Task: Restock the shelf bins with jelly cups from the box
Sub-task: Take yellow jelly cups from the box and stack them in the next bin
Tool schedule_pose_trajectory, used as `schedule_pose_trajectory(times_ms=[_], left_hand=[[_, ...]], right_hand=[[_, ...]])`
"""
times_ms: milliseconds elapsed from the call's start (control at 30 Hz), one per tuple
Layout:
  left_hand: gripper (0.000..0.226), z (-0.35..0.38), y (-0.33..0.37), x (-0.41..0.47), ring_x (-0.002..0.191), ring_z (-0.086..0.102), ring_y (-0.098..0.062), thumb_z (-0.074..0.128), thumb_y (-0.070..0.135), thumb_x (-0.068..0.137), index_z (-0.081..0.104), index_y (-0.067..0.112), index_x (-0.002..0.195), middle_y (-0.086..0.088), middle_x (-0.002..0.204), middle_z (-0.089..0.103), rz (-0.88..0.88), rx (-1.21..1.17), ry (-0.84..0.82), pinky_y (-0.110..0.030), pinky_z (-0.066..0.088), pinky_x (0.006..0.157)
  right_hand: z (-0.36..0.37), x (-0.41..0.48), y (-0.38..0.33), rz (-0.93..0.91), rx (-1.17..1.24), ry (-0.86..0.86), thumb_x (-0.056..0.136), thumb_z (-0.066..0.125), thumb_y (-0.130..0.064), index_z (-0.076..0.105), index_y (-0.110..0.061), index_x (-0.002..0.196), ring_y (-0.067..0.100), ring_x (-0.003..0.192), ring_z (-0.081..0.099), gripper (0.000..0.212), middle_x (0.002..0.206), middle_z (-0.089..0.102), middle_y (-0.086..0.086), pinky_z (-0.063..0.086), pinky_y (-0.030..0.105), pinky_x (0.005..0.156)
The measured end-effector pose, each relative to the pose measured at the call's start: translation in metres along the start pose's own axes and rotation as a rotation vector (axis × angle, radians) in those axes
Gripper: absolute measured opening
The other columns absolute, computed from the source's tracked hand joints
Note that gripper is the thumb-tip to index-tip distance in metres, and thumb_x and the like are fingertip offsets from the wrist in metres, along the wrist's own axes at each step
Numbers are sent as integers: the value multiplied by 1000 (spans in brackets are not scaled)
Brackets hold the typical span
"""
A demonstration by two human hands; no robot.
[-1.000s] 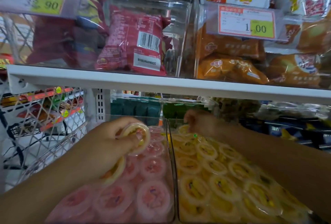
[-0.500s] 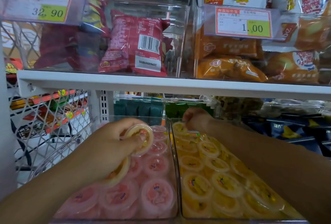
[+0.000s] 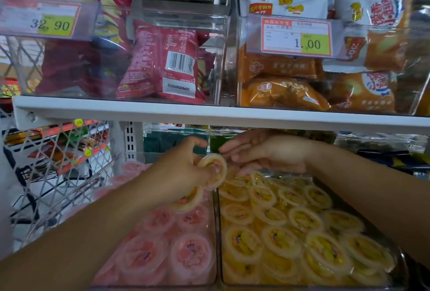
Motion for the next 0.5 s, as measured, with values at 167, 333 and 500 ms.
schedule_pose_trajectory(times_ms=[167, 333, 500], left_hand=[[58, 22, 14, 19, 79, 66, -16, 73, 36, 82, 42, 27, 131, 0, 103, 68, 12, -3, -56, -26, 45, 58], [54, 11, 19, 22, 48, 56, 6, 68, 36, 87, 40, 25, 132, 9, 104, 70, 34, -1, 28, -15, 38, 43], [46, -5, 10, 18, 34, 48, 5, 63, 30, 92, 43, 24, 133, 10, 103, 71, 63, 53, 82, -11, 30, 34]], right_hand=[[-5, -9, 2, -28, 36, 145, 87, 58, 4, 62, -4, 92, 14, 71, 68, 11, 77, 70, 6, 58, 22, 65], [-62, -3, 24, 30, -103, 468, 89, 60, 0, 56, -10, 79, 17, 72, 60, 15, 80, 59, 9, 56, 19, 60], [-108, 21, 60, 249, -521, 669, 89, 64, -2, 58, -17, 69, 17, 67, 59, 26, 74, 60, 6, 52, 26, 57]])
Point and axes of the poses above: each hand's wrist, its own x-axis towards the middle knuckle, its own z-axis out of the palm, y = z × x, the point moved 6 cm from there along x, towards the middle knuckle
